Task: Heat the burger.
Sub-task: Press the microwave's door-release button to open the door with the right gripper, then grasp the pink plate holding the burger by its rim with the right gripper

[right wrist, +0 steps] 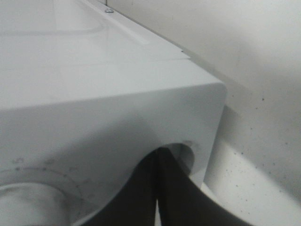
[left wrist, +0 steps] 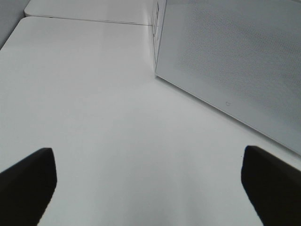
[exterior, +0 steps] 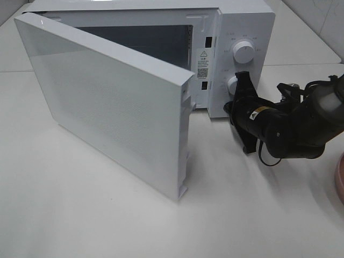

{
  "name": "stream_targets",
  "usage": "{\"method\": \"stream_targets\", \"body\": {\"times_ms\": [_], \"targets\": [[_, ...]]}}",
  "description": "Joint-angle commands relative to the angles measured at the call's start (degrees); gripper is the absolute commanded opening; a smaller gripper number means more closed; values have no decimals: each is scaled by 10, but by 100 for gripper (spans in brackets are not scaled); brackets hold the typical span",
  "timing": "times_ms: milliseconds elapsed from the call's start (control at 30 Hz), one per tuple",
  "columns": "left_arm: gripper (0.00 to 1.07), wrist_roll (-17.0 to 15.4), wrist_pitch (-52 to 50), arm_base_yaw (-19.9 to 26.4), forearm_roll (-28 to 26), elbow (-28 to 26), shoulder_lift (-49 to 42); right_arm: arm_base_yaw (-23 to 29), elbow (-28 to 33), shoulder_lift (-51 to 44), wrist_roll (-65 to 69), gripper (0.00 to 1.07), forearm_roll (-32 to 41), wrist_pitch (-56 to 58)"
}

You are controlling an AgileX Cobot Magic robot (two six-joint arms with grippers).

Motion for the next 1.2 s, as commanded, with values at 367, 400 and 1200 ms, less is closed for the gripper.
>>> {"method": "stream_targets", "body": {"times_ms": [367,400,1200], "targets": [[100,-1,1,3,1,1,-6,-17,9,-32,18,0,-48,-37],[100,-1,1,3,1,1,-6,-17,9,-32,18,0,-48,-37],[100,-1,1,3,1,1,-6,-17,100,-186,-19,0,-172,165]]}}
